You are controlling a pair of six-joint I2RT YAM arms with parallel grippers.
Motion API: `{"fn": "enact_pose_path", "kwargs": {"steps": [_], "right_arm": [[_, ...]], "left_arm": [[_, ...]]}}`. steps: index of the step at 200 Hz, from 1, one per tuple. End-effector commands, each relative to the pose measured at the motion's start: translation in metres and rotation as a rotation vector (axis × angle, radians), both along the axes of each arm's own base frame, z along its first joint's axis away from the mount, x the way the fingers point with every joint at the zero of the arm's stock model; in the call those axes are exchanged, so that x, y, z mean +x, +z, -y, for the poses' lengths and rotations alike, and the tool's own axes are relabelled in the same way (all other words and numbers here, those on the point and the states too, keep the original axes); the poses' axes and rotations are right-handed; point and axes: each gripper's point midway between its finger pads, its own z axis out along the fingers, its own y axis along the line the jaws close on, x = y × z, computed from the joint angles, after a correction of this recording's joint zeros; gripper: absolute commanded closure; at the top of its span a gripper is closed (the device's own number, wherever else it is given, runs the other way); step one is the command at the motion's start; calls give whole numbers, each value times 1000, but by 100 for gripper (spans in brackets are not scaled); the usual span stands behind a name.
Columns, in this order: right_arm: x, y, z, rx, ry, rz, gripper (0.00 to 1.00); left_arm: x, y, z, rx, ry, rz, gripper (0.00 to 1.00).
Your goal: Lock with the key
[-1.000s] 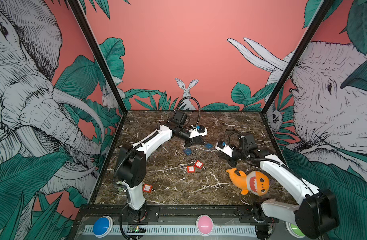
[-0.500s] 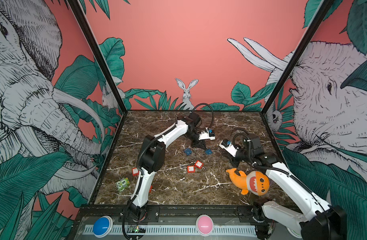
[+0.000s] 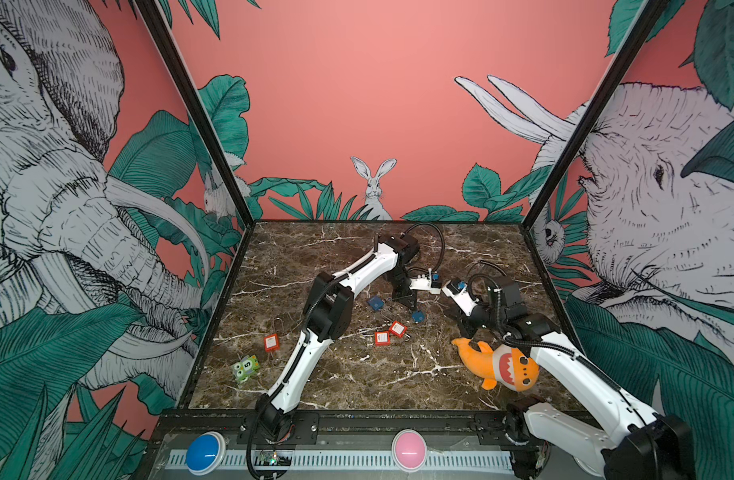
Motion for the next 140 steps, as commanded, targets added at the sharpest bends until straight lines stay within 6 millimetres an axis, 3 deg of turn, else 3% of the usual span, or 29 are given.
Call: {"fn": "enact_pose_path", "kwargs": {"steps": [1, 70, 128, 140], "right_arm": [[6, 7, -4, 61, -28, 27, 100], [9, 0, -11, 106, -24, -2, 100], [14, -7, -17, 139, -46, -66, 100], [15, -8, -18, 159, -61, -81, 100]], "left_arm": [[-5, 5, -7, 47, -10, -10, 100], [-10, -4, -4, 81, -23, -21, 100], [0, -14, 8, 77, -21, 34, 100], [1, -16, 9, 73, -27, 42, 96]]}}
